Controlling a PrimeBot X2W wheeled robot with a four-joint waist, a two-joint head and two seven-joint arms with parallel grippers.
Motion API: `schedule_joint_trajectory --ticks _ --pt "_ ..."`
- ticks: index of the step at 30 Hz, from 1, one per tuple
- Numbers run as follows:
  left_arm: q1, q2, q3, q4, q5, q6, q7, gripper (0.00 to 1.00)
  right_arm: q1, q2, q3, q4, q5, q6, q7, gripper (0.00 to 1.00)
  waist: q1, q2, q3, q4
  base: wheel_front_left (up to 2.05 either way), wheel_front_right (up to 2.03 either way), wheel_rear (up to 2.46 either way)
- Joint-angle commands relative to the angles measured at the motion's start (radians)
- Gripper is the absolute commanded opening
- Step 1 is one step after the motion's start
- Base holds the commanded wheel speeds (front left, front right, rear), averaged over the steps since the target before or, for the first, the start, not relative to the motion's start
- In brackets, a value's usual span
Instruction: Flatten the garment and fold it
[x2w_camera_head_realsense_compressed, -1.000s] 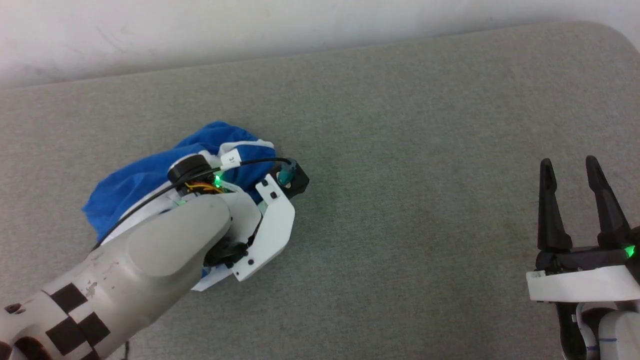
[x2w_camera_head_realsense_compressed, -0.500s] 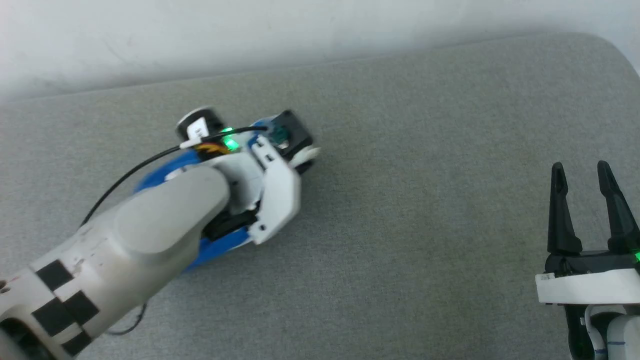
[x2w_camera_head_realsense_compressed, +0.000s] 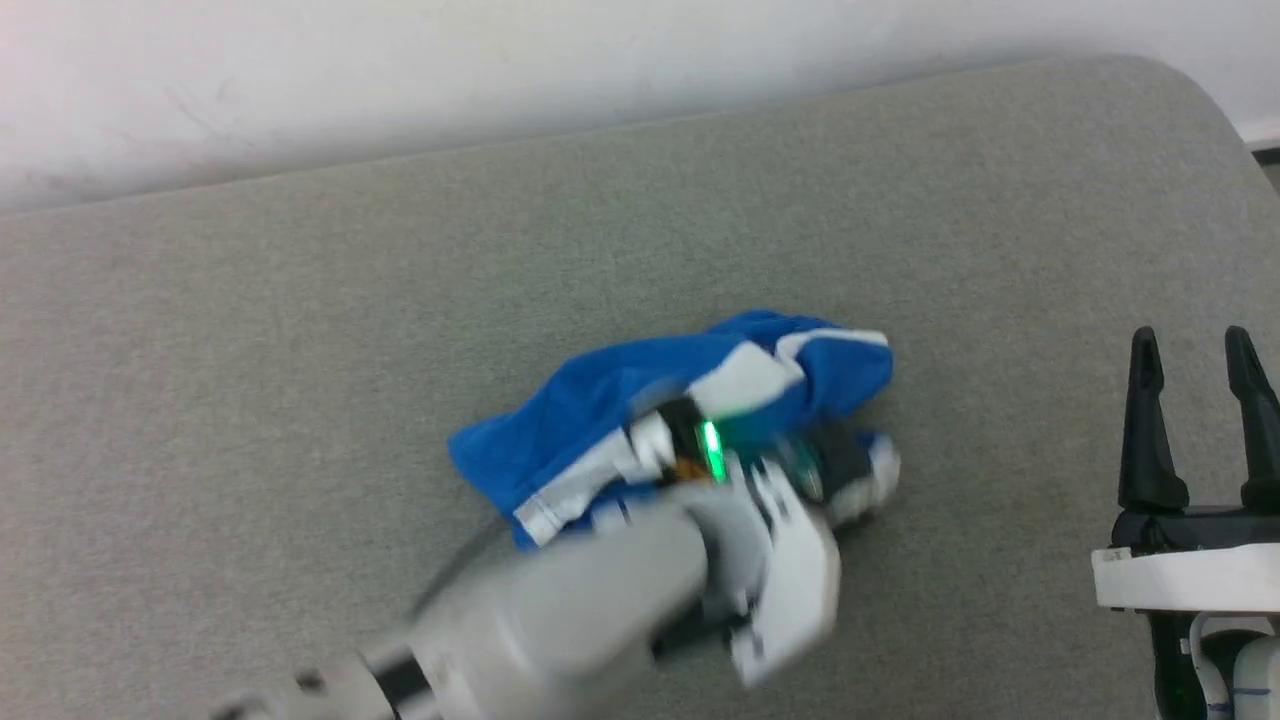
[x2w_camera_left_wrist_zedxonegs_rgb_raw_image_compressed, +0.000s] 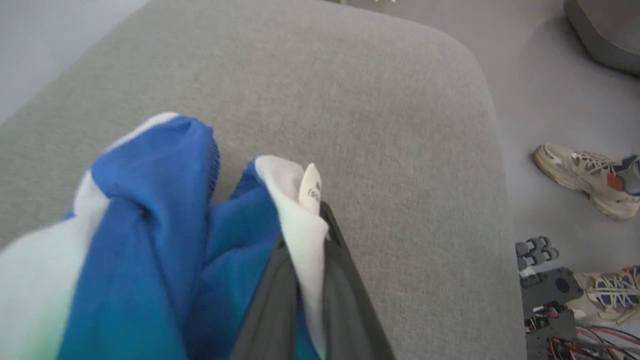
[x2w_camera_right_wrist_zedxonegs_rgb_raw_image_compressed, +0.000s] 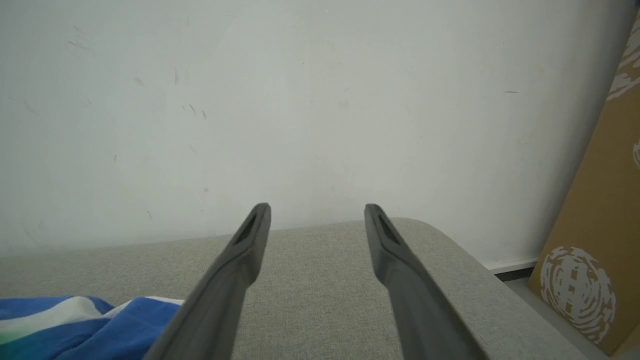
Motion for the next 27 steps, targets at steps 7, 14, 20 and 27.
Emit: schedule_joint_trajectory --ticks 7,14,20,27 --pt "0.196 -0.021 -0.004 -0.038 0.127 0.001 0.168 0.84 -0.01 0.002 -0.002 0.004 -0.015 -0.002 -0.005 1.0 0.0 0.0 0.002 -0.012 0.0 0.0 0.0" --pt "0.115 0.001 -0.004 -0.037 0.103 0.001 -0.08 1.0 0.031 0.002 -0.005 0.004 -0.042 -0.002 -0.005 1.0 0.0 0.0 -0.099 0.04 0.0 0.0 0.0" --pt "0.004 0.079 0.025 -0.1 0.078 0.0 -0.132 1.0 0.063 0.002 0.004 0.001 -0.046 -0.002 -0.005 1.0 0.0 0.0 -0.15 0.066 0.0 0.0 0.0" --pt "-0.11 0.179 0.022 -0.113 0.059 0.0 -0.027 1.0 0.073 0.002 0.026 -0.001 -0.04 -0.002 -0.005 1.0 0.0 0.0 -0.15 0.051 0.0 0.0 0.0"
